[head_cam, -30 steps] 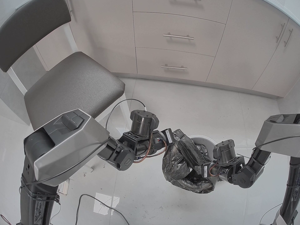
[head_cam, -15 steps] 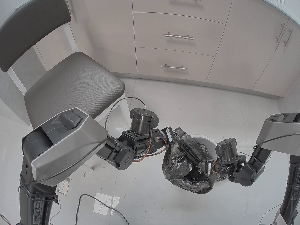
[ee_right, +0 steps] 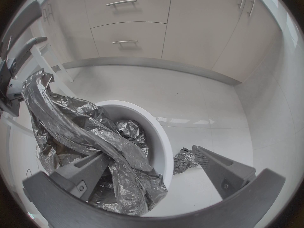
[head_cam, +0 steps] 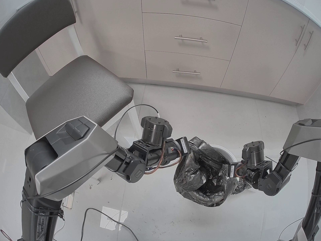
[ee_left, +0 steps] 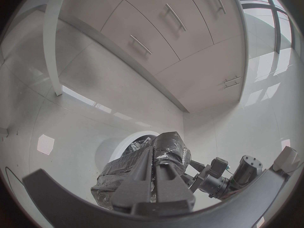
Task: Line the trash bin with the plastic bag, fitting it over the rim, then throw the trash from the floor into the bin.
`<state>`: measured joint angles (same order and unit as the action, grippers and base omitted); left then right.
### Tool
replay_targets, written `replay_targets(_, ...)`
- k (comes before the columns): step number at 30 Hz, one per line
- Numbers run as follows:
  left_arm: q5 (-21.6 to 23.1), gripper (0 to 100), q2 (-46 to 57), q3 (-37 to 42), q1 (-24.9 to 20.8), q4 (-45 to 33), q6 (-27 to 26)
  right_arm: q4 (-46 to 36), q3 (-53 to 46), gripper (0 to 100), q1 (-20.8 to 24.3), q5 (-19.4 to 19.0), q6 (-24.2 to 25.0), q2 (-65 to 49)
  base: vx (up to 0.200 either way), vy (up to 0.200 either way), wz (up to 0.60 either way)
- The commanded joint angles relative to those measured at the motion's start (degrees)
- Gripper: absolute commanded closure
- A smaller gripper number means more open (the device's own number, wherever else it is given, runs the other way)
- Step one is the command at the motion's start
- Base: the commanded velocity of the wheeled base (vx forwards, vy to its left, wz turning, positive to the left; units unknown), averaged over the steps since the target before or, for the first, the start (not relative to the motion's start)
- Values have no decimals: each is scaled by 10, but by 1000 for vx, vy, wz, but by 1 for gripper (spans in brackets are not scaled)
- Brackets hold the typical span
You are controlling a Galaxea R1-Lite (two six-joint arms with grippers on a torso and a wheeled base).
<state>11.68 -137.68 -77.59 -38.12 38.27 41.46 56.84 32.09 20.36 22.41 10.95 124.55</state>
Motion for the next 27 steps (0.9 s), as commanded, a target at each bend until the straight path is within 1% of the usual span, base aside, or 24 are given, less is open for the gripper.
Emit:
replay_targets(1,5,100,-12,-1,-8,3,-2,1,-10,0,-15,2,0,-4,0,0,0)
replay_targets(8,5,100,-22,-1,-25,7,-12,2,-11,0,-23,8,-15,-7,0,0,0)
replay_targets(10,5,100,-37,-9,-34,13,-23,3,-9,0,-35,33,-25,-7,0,0,0)
replay_targets(12,5,100,-46,-18,-35,14,-31,5,-7,0,-45,40,-25,-5,0,0,0)
replay_targets(16,5,100,-52,-35,-37,8,-35,39,-9,0,-52,41,-26,2,0,0,0)
replay_targets(18,7,100,-54,-43,-37,3,-35,69,-9,0,-52,41,-27,10,0,0,0)
replay_targets(21,9,100,-56,-55,-37,-4,-35,100,-6,0,-52,43,-37,25,0,0,0)
replay_targets(23,9,100,-57,-56,-35,-6,-35,108,-6,0,-53,49,-43,30,0,0,0)
replay_targets(24,9,100,-60,-56,-35,-6,-36,119,-4,0,-57,64,-47,36,0,0,0)
replay_targets(27,9,100,-72,-58,-35,-6,-39,132,1,0,-65,78,-52,50,0,0,0)
